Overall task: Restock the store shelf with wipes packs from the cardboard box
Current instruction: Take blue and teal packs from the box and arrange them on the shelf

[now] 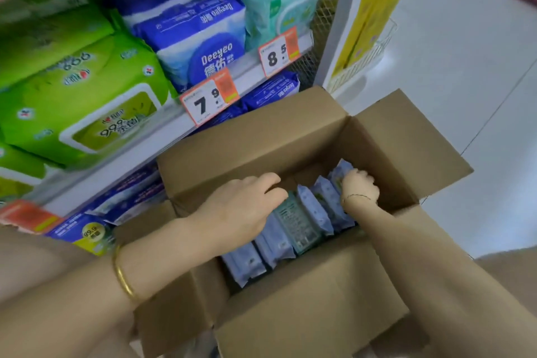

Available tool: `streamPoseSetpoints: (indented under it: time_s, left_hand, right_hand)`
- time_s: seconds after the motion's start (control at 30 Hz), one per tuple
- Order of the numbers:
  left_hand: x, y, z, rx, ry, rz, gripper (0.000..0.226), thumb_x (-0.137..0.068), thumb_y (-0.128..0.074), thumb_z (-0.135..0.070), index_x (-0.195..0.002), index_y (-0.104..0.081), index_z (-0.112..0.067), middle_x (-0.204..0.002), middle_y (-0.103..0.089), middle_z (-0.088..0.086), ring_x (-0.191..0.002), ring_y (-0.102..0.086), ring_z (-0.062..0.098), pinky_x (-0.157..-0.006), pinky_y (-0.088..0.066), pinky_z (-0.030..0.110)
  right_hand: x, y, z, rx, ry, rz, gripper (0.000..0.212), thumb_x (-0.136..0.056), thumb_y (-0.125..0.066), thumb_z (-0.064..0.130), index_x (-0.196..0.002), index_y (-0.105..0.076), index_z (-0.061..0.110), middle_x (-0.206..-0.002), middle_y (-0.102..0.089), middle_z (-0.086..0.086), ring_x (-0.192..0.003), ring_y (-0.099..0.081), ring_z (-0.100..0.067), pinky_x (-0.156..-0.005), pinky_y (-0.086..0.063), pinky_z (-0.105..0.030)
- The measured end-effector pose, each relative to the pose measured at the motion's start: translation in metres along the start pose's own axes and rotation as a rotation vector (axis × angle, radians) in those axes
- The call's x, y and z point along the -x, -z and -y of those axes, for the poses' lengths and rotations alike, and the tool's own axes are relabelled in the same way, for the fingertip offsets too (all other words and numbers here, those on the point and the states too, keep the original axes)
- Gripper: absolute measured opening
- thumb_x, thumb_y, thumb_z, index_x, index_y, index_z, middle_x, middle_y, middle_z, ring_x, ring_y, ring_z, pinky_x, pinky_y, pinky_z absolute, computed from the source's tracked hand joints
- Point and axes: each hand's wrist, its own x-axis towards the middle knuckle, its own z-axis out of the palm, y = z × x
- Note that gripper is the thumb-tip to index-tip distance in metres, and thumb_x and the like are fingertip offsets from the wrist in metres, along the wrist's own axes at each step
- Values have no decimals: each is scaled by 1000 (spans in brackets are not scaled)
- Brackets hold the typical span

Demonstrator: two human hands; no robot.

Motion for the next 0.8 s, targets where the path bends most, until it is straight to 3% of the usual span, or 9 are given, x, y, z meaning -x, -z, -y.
streamPoseSetpoints:
  time_s: [0.17, 0.27, 0.33, 0.47, 0.57, 0.63, 0.7, 0.8]
  left_hand:
    - [-2, -16, 12, -63, -41, -34, 41, -76, -58, 1, -116, -57, -10, -128, -53, 15, -93, -62, 35, -69, -54, 45]
    - [-4, -15, 16, -157, -41, -28, 44, -61, -68, 4, -101, -61, -12, -111, -60, 13, -79, -63, 30, -60, -54, 41]
    - [-5, -11, 18, -164, -30, -63, 45, -62, -69, 3, -104, -61, -12, -115, -59, 13, -83, -63, 31, -62, -55, 41]
    - [-3, 10, 21, 36, 116, -160, 55, -88, -57, -15, -140, -39, -20, -148, -32, 5, -125, -45, 28, -95, -46, 42]
    - [8, 40, 24, 250, 171, -300, 67, -86, -63, -24, -145, -29, -25, -148, -29, 1, -134, -36, 17, -107, -33, 29]
    - [24, 62, 21, 384, 185, -337, 77, -83, -68, -26, -147, -25, -24, -147, -33, -2, -135, -31, 11, -107, -26, 17]
    - [42, 84, 17, 509, 235, -372, 79, -81, -71, -28, -145, -26, -28, -145, -37, -7, -130, -34, 4, -92, -27, 5]
    - [71, 119, 13, 616, 290, -529, 62, -79, -73, -27, -132, -41, -34, -128, -50, -11, -113, -47, 2, -83, -37, 13]
  right_hand:
    - [-7, -18, -12, 219, 20, 118, 35, -99, -32, 8, -132, -43, 2, -130, -45, -15, -118, -49, -32, -87, -46, -40]
    - [-7, -9, -11, 81, -2, 106, 28, -94, -46, 9, -122, -49, 6, -121, -55, -13, -107, -58, -31, -79, -47, -39]
    - [-5, 10, -2, 17, 69, 90, 24, -91, -53, 17, -113, -49, 9, -113, -57, -10, -99, -60, -30, -73, -46, -37]
    - [14, 81, 23, -186, 449, 259, 26, -81, -69, 30, -83, -49, 14, -83, -51, -3, -81, -50, -24, -69, -38, -30]
    - [51, 138, 39, -340, 787, 325, 17, -80, -73, 27, -90, -63, 19, -87, -63, -7, -84, -58, -28, -76, -46, -37]
    - [83, 171, 46, -439, 943, 324, 21, -77, -73, 37, -92, -65, 23, -89, -68, -8, -83, -62, -28, -78, -52, -44]
    - [113, 200, 52, -527, 1032, 292, 25, -73, -75, 41, -94, -65, 32, -94, -70, -2, -87, -66, -22, -83, -54, -44]
    - [147, 235, 64, -737, 1118, 228, 35, -65, -77, 35, -97, -63, 32, -103, -71, -12, -94, -68, -24, -86, -55, -40]
